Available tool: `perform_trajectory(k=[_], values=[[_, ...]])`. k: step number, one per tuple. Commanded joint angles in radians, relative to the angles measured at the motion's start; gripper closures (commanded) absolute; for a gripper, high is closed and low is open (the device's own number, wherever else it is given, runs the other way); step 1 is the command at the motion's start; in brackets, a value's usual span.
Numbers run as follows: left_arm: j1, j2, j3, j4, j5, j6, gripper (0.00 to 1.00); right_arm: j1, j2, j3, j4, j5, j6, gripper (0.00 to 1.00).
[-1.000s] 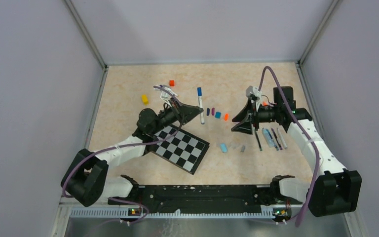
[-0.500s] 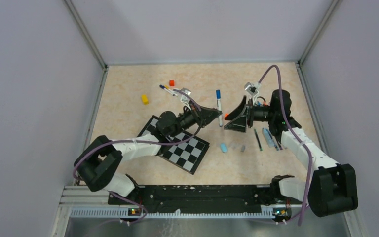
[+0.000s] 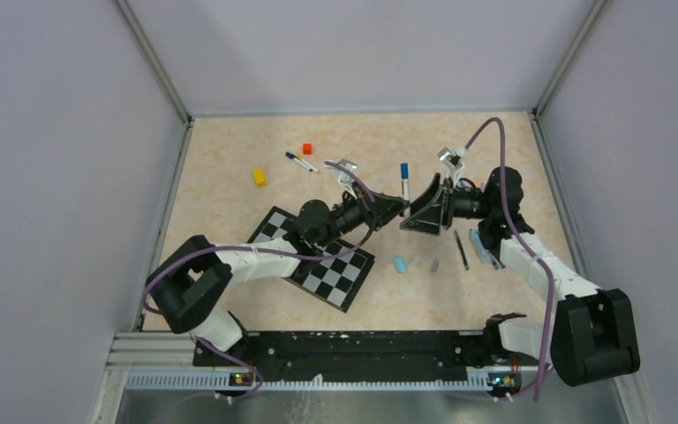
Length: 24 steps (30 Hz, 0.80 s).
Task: Open the pen caps
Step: Pick up the pen from the center of the board.
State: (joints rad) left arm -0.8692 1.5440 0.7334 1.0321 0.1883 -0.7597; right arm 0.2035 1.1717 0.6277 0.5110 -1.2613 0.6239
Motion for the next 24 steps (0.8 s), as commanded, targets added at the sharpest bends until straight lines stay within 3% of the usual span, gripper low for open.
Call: perform_trajectory(k=[1,7,10,14,15,21,24], values=[[-0.01,-0.001,0.043,0.06,-0.015,0.016,1.0,0.018,0.0,-0.007,0.083,-0.004,0.021,0.41],[-0.016,-0.007,0.043,0.06,-0.024,0.019,1.0,0.021,-0.002,-0.012,0.089,0.007,0.026,0.7],[-0.019,-0.013,0.04,0.056,-0.03,0.023,1.0,0.021,-0.001,-0.013,0.097,0.009,0.024,0.96],[-0.021,-0.028,0.031,0.058,-0.034,0.032,1.0,0.021,-0.004,0.002,0.046,0.001,-0.021,1.0],[-0.021,-0.033,0.026,0.062,-0.037,0.038,0.94,0.021,-0.004,0.012,0.006,-0.004,-0.057,1.0],[-0.004,-0.108,-0.025,0.047,-0.06,0.075,0.35,0.02,-0.01,0.072,-0.298,-0.114,-0.406,1.0],[0.035,-0.151,-0.049,0.035,-0.005,0.083,0.1,0.019,-0.016,0.058,-0.339,-0.159,-0.488,1.0]])
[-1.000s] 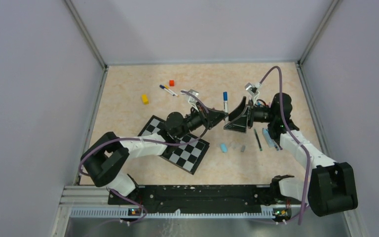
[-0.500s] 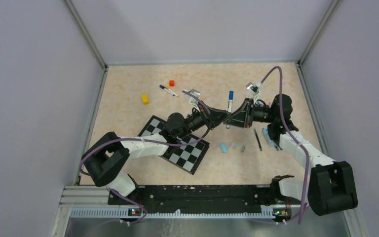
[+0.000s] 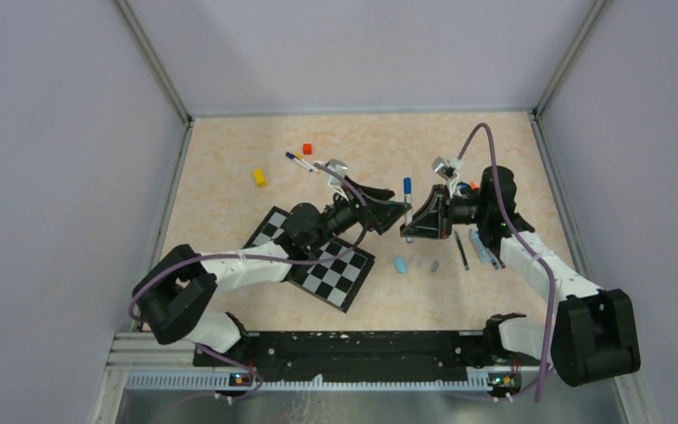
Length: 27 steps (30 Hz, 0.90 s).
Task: Open the pen caps
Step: Pick up the pen from the center of the board.
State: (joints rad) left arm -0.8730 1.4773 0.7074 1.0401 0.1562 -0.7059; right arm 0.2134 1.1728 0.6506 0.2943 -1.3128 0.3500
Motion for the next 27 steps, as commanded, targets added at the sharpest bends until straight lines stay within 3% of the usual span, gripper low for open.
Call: perform_trajectory(k=[1,6,11,27], values=[[0.066,-0.09,-0.027,0.026,0.076,0.01,0.05,0.009,-0.019,0.029,-0.125,-0.119,-0.228,1.0],[0.224,-0.075,-0.041,0.13,0.343,-0.18,0.02,0.009,-0.016,0.017,-0.15,-0.129,-0.271,1.0],[0.228,-0.047,0.011,0.114,0.434,-0.193,0.14,0.009,-0.008,0.012,-0.153,-0.127,-0.276,1.0],[0.148,0.089,0.155,0.11,0.442,-0.186,0.38,0.013,0.017,0.001,-0.132,-0.135,-0.253,1.0]])
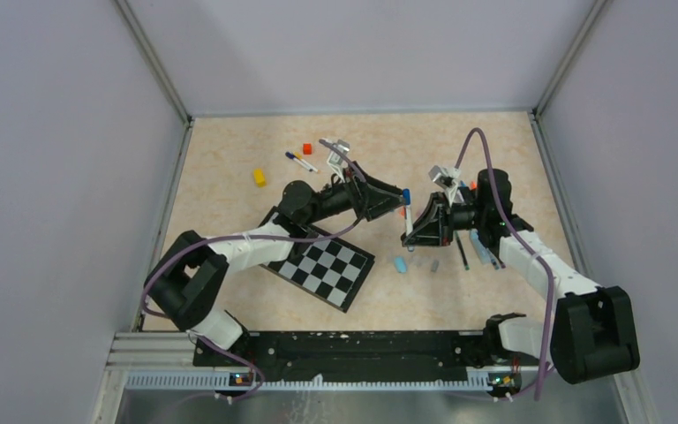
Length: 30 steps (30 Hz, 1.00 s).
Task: Open the pen caps
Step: Pick up the pen from the center of the board, then open the pen cap from the pen.
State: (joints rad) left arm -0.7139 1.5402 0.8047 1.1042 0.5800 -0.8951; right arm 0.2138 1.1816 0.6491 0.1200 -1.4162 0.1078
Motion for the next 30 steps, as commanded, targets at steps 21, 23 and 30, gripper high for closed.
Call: perform_trajectory(k=[21,23,30], values=[[0.035,0.068,0.224,-0.033,0.073,-0.03,1.0,0.016,0.012,-0.025,0.046,-0.045,-0.024,1.0],[0.092,0.066,0.303,-0.071,0.072,-0.038,1.0,0.016,0.008,-0.044,0.063,-0.061,-0.022,1.0],[0.224,0.065,0.541,-0.093,-0.119,-0.032,1.0,0.017,0.009,-0.087,0.074,-0.062,-0.036,1.0]])
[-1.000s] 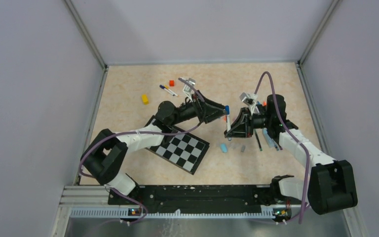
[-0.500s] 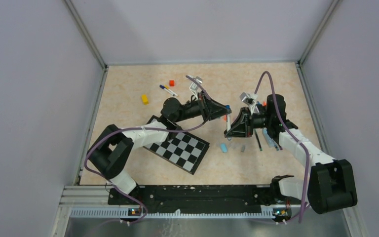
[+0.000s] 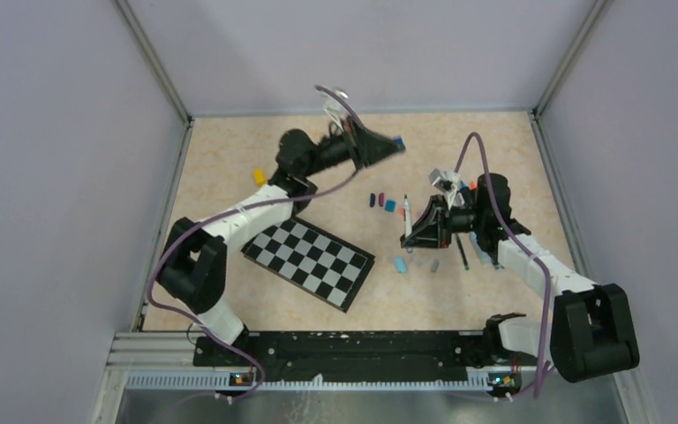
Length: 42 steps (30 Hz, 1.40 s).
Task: Open the pen caps
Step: Open the pen cap from the pen, then place the pen at the center of the board.
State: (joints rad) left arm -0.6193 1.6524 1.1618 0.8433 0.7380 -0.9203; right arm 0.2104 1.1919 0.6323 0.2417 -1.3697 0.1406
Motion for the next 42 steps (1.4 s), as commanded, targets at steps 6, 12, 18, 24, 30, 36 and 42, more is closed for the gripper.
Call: perform_trajectory(k=[6,12,18,24,30,36,42], values=[[0.157,-0.06,0.177,0.247,-0.333,-0.055,1.0,0.019,-0.002,-0.051,-0.142,-0.074,-0.164,1.0],[0.18,-0.169,-0.044,0.254,-0.207,-0.046,1.0,-0.07,-0.042,0.032,-0.515,0.158,-0.517,1.0],[0.177,-0.347,-0.32,0.073,-0.122,0.077,1.0,-0.286,-0.111,0.041,-0.634,0.356,-0.644,1.0],[0.122,-0.469,-0.506,-0.127,-0.099,0.195,1.0,-0.515,-0.123,0.091,-0.741,0.538,-0.69,1.0],[0.04,-0.495,-0.638,-0.1,-0.123,0.221,1.0,-0.647,0.015,0.25,-0.963,0.668,-0.767,1.0],[0.03,-0.482,-0.686,-0.064,-0.107,0.251,1.0,-0.69,0.138,0.344,-1.089,0.879,-0.868,1.0],[0.03,-0.475,-0.693,-0.066,-0.086,0.288,0.99,-0.724,0.238,0.344,-1.088,0.995,-0.903,1.0]])
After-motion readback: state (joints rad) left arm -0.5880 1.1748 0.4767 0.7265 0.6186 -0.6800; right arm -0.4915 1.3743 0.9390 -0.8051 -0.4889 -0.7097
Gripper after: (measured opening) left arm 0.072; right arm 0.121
